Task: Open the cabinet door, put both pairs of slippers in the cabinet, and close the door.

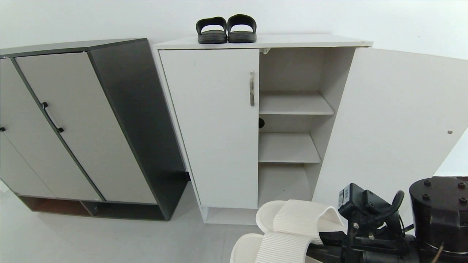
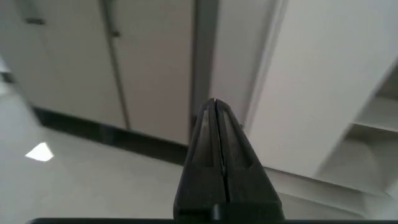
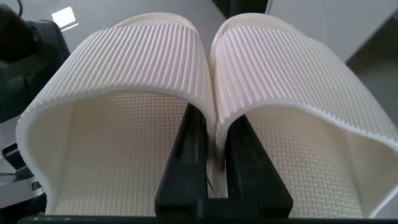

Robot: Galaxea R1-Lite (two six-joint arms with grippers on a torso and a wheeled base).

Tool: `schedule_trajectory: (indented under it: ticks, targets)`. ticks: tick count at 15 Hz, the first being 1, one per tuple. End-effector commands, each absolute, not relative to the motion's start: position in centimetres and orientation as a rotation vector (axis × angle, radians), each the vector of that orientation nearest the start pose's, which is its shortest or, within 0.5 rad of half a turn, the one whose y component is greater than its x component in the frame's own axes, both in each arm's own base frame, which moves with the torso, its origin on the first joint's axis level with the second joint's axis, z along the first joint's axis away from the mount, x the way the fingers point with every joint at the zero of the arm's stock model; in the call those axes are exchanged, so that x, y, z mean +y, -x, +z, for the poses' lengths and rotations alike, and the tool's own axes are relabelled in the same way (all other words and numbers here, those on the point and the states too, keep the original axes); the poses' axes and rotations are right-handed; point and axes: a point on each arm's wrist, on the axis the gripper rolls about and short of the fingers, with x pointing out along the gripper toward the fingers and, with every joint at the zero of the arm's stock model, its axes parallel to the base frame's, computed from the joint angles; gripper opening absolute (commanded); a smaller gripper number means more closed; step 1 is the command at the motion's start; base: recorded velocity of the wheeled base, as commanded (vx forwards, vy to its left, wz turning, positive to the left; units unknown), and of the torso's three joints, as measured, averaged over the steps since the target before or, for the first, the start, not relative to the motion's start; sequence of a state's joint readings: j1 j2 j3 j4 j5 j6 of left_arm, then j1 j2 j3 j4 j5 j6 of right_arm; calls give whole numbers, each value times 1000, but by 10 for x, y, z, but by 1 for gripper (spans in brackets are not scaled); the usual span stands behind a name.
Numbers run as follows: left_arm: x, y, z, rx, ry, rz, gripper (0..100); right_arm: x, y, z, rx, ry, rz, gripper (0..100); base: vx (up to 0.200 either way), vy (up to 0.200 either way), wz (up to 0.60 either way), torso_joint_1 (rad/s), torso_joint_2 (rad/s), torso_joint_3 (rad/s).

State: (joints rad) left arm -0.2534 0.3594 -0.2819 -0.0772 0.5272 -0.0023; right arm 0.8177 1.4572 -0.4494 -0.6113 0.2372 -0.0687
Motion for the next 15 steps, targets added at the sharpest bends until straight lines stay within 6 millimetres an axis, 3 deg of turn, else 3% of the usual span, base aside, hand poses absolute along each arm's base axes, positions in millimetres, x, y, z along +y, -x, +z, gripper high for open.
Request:
schedule_trajectory:
  ticks: [1,3,5,7,15]
  targets:
    - [13,19,116,-17,-15,482,0,160,-143,153,353,180,1054,0,0,0,0,0,0,0]
    - [11,18,83,41,-36,481,0,160,-143,153,353,180,1054,0,0,0,0,0,0,0]
    - [8,22,81,-21,-17,345,0,160,-142,152,354,180,1054,0,0,0,0,0,0,0]
    - [2,23,80,-42,25,82,0,160,-143,152,356,181,1054,0,0,0,0,0,0,0]
    - [-2,23,76,-2,-80,-98,0,161,-142,151,362,183,1058,0,0,0,0,0,0,0]
